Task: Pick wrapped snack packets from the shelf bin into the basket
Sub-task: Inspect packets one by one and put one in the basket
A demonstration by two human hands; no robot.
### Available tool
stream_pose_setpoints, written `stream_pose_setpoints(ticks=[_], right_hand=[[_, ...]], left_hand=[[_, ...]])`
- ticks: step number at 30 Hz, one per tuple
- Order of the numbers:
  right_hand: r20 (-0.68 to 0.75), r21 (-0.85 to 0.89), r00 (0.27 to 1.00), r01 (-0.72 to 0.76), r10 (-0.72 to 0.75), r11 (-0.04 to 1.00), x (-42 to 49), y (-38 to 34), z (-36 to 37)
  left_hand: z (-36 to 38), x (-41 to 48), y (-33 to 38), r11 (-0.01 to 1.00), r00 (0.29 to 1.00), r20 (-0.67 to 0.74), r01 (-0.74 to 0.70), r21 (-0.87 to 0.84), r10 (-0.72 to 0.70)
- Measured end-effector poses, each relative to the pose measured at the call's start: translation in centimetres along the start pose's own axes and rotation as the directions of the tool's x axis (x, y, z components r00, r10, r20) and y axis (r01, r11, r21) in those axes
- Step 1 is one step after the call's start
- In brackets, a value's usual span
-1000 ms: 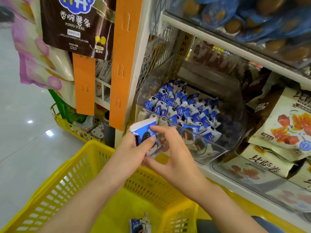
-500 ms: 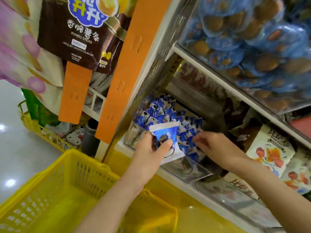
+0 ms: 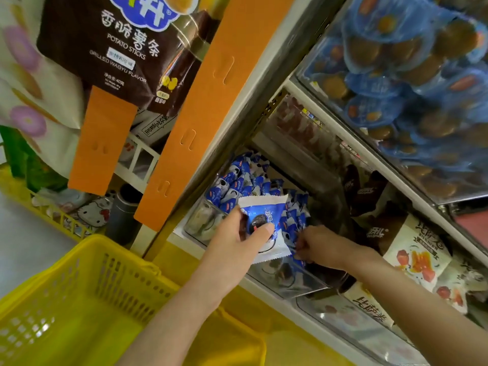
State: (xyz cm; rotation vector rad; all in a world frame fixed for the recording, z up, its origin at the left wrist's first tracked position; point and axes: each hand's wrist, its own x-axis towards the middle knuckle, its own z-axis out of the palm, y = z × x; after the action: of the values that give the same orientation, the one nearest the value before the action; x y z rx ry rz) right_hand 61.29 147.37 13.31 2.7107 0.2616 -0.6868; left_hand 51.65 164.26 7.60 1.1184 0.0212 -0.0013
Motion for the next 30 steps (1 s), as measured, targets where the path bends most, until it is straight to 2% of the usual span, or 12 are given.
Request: stream_pose_setpoints(ticks=[4,7,11,13,16,17,19,22,24,27,29,30], right_hand=[[-0.063,0.019,0.998,-0.031,0.032,0.999,-0.5,-0.3,0.2],[-0.199,0.047,0.976,-0.076,0.084,0.996,-1.7,-0.2,-0.2],[-0.501,0.132,0.854,-0.088,0.143,0.987,-4.1,0.5,-1.0],[-0.611,0.305,0.773,0.031,0.171,0.952,-5.4,0.8,-1.4],[-0.703,0.502,0.700,0.363,0.125,0.785,-7.7,0.6,-1.7],[-0.705,0.521,0.706,0.451,0.068,0.725,-8.3,0.2,-1.7],[-0.666,0.557,0.744,0.546,-0.055,0.626,-9.2,-0.8,-1.2],[-0.619,0.590,0.772,0.580,-0.147,0.562,-9.7,-2.3,-0.3],[-0.587,0.657,0.789,0.596,-0.183,0.461,-9.8,-3.3,0.2],[-0.567,0.761,0.815,0.574,-0.121,0.303,-9.8,-4.3,0.4],[-0.569,0.774,0.822,0.548,-0.031,0.316,-9.5,-4.3,0.2],[-0.548,0.781,0.836,0.526,-0.035,0.337,-9.4,-4.3,0.1]], left_hand=[[0.0,0.0,0.2,1.000,1.000,0.004,-0.012,-0.007,0.012],[0.2,-0.1,0.5,0.999,1.000,0.008,0.008,-0.044,-0.008],[0.5,-0.5,0.7,1.000,1.000,-0.029,0.009,-0.004,-0.009],[0.5,-0.7,0.7,1.000,0.997,-0.079,-0.006,0.013,0.007],[0.5,-1.3,1.2,0.998,0.982,-0.178,0.061,-0.024,-0.064],[0.5,-1.5,1.5,0.993,0.979,-0.176,0.085,-0.081,-0.098],[0.3,-2.0,1.8,0.978,0.987,-0.083,0.125,-0.169,-0.140],[0.5,-3.4,2.2,0.984,0.984,0.057,0.173,-0.029,-0.172],[0.7,-4.0,1.9,0.986,0.983,0.089,0.159,0.041,-0.162],[0.7,-4.5,1.7,0.986,0.985,0.107,0.119,0.117,-0.132],[0.5,-4.5,1.8,0.983,0.984,0.123,0.110,0.145,-0.128],[0.5,-4.6,2.0,0.983,0.982,0.139,0.110,0.149,-0.131]])
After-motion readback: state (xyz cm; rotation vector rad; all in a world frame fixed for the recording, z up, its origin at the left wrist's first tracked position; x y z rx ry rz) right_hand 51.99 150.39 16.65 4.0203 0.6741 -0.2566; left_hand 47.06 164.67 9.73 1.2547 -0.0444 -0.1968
